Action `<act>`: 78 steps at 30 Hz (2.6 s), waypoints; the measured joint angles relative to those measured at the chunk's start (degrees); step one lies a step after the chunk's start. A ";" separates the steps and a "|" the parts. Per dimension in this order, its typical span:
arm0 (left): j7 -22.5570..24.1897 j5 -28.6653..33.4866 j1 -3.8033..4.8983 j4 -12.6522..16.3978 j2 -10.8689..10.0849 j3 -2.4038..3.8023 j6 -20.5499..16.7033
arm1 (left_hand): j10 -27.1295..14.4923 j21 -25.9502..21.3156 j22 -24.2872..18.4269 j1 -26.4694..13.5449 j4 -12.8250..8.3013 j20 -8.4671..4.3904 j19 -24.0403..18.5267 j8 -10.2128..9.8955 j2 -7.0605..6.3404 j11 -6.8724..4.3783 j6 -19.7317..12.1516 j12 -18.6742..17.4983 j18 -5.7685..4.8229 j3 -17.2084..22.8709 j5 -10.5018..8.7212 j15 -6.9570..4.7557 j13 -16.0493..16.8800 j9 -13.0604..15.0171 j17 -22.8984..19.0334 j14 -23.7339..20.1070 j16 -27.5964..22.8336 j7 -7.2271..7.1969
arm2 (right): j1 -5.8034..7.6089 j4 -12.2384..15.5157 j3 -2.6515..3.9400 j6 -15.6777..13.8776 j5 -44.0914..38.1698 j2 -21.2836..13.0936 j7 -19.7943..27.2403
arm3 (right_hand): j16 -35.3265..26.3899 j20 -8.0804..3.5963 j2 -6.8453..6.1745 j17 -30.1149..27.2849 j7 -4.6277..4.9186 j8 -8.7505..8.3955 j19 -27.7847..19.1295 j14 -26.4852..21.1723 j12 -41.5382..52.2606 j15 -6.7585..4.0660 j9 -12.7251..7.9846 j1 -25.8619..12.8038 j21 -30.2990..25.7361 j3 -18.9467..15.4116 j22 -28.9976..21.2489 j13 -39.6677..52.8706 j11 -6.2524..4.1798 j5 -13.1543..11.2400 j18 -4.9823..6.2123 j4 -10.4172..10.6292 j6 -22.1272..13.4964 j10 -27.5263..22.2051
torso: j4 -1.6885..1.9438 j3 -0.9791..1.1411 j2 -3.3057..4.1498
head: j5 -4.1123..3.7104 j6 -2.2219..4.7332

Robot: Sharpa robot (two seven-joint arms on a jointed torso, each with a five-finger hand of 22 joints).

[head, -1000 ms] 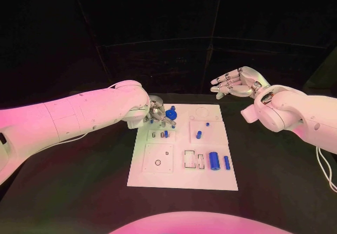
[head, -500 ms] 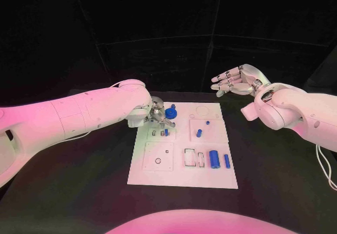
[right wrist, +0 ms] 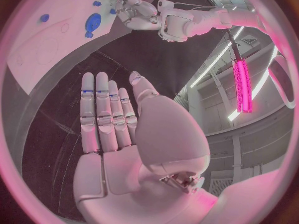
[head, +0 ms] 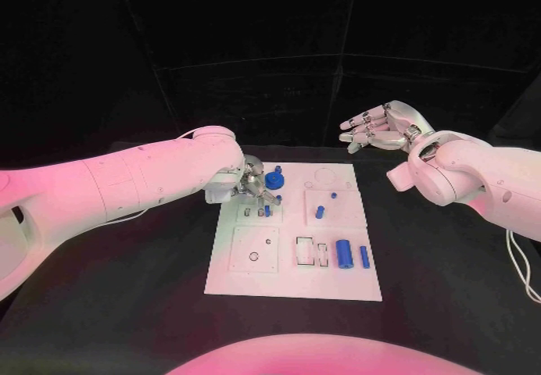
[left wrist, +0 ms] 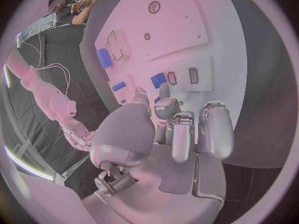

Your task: Assemble the parts on the task board

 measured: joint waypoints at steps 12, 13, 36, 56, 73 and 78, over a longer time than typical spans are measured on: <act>-0.13 -0.05 -0.34 -0.92 0.87 -0.36 1.09 | -0.01 0.00 0.03 0.76 -0.12 0.00 0.00 0.61 0.76 0.00 -0.42 0.00 0.01 0.13 0.00 0.00 0.22 0.59 0.00 0.00 0.00 0.00 | 0.00 -0.06 0.00 0.03 0.02 -0.12 0.01 | -0.25 0.00 -0.01 0.01 0.21 0.00 0.00 0.21 0.01 0.21 0.00 -0.60 -0.31 0.00 -0.15 -0.15 0.00 0.05 0.00 0.00 -0.21 0.00 | 0.03 0.01 0.00 | 0.07 -0.23; -0.14 -0.05 -0.34 -0.96 0.89 -0.37 1.16 | 0.00 0.00 0.03 1.06 -0.35 0.00 0.00 0.69 1.06 0.01 -0.42 0.02 0.00 0.35 0.00 0.00 0.21 0.68 0.00 0.00 0.00 0.00 | 0.00 -0.05 0.00 0.03 0.02 -0.15 0.01 | -0.25 0.00 -0.01 0.00 0.21 0.00 0.00 0.21 0.01 0.21 0.00 -0.60 -0.31 0.00 -0.16 -0.20 0.00 0.24 0.00 0.00 -0.21 0.00 | 0.03 0.02 0.00 | 0.08 -0.26; -0.26 -0.10 -0.52 -1.57 1.41 -0.49 2.15 | -0.01 0.22 0.23 2.49 -2.14 0.01 0.00 1.46 1.97 0.01 -1.23 0.24 0.00 1.82 0.00 0.00 0.33 1.60 -0.01 0.00 0.00 -0.01 | 0.00 -0.26 -0.01 0.02 0.04 0.13 -0.11 | -0.47 0.22 -0.01 -0.10 0.41 0.00 0.21 0.20 0.02 0.21 -0.05 -0.60 -0.55 0.00 -0.38 -0.42 0.21 0.50 0.00 0.00 -0.41 -0.21 | -0.01 0.07 0.06 | 0.03 -0.77; -0.26 -0.11 -0.63 -1.84 1.75 -0.52 2.22 | -0.44 0.22 -0.31 6.20 -5.69 0.01 0.00 1.28 2.04 0.02 -2.67 -0.71 0.01 5.05 0.00 0.00 -1.07 1.81 -0.01 0.00 0.00 0.20 | 0.00 -0.69 -0.01 0.03 0.04 0.48 -0.12 | -0.47 0.22 -0.01 -0.09 0.41 0.00 0.21 0.20 0.03 0.21 -0.05 -0.60 -0.77 0.00 -0.45 -0.53 0.21 0.49 0.00 0.00 -0.41 -0.21 | 0.02 0.07 0.04 | 0.09 -1.03; 0.27 0.38 -0.83 2.30 -1.43 -0.56 -1.20 | -1.53 -0.68 -0.73 5.64 -6.00 -0.41 -0.01 -0.66 -5.81 0.52 -3.91 -4.03 0.01 32.83 6.74 -0.41 -4.19 1.69 -0.01 -0.01 0.00 0.41 | -0.01 -1.13 -0.02 0.09 0.05 0.75 -0.16 | -0.97 0.22 -0.01 -0.22 0.61 0.00 0.21 0.20 0.03 0.21 -0.04 -0.60 -0.99 0.00 -0.64 -0.77 0.41 0.82 0.00 0.00 -0.62 -0.41 | 0.07 0.10 0.01 | -0.10 -1.05; 0.43 0.74 -0.83 4.20 -2.82 -0.56 -3.88 | -1.11 -0.86 -0.78 1.64 -7.27 -0.41 -0.01 0.74 -7.89 0.11 -3.91 -4.03 0.01 40.27 6.73 -0.41 -4.50 2.96 -0.01 -0.01 0.00 0.42 | -0.01 -1.28 -0.02 0.11 0.05 0.82 -0.19 | -0.97 0.22 -0.01 -0.22 0.61 0.00 0.21 0.20 0.03 0.21 -0.04 -0.60 -0.99 0.00 -0.69 -0.82 0.41 0.82 0.00 0.00 -0.62 -0.41 | 0.09 0.11 0.01 | 0.15 -1.05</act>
